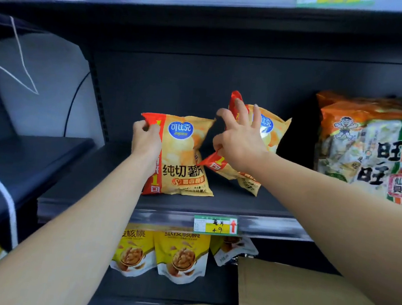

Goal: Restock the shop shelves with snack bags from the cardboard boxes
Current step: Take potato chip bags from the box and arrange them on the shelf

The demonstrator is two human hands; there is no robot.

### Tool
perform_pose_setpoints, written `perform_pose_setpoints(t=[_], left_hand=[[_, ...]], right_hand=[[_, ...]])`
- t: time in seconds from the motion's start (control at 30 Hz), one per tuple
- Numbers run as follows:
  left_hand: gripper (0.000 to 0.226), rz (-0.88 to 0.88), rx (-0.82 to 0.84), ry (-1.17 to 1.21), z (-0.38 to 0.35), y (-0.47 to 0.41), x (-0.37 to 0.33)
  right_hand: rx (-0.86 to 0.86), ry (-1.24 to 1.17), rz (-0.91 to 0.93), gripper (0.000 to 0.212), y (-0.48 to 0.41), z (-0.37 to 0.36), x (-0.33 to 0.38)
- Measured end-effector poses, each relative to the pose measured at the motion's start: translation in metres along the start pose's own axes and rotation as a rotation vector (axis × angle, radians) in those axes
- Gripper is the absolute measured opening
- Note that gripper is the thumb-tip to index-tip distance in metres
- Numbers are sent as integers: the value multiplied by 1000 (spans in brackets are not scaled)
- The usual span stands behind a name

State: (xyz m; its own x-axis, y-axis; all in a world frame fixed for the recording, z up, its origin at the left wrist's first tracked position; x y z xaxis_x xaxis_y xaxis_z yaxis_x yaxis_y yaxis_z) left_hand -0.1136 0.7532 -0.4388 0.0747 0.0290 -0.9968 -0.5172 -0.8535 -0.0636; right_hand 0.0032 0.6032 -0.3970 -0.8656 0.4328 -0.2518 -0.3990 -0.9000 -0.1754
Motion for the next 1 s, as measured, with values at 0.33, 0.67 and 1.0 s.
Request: perform_pose_setpoints(t=[0.33, 0.67, 1.0], left_hand=[[56, -14, 236, 6, -12, 0, 22], [50, 91, 299, -154, -19, -9, 26], [50, 77, 191, -160, -11, -20, 31]], right_hand=[[-32, -977, -250, 71, 0, -66, -24], [311, -1123, -642, 50, -4, -98, -67], [210, -1508, -634, 55, -12, -99, -75]])
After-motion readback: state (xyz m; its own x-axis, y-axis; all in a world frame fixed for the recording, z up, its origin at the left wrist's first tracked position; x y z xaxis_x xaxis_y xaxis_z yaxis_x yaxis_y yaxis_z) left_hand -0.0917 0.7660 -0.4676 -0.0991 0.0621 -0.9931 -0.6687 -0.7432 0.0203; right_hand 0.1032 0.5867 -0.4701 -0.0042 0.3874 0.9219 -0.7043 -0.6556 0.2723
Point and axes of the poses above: each hand's wrist, its own y-axis away from the middle knuckle, its own z-axis out of the back of the hand, x = y × z, the point moved 5 cm from there along -y, towards the middle knuckle, and after that the axes turned 15 degrees about x, right-handed, at the moved point
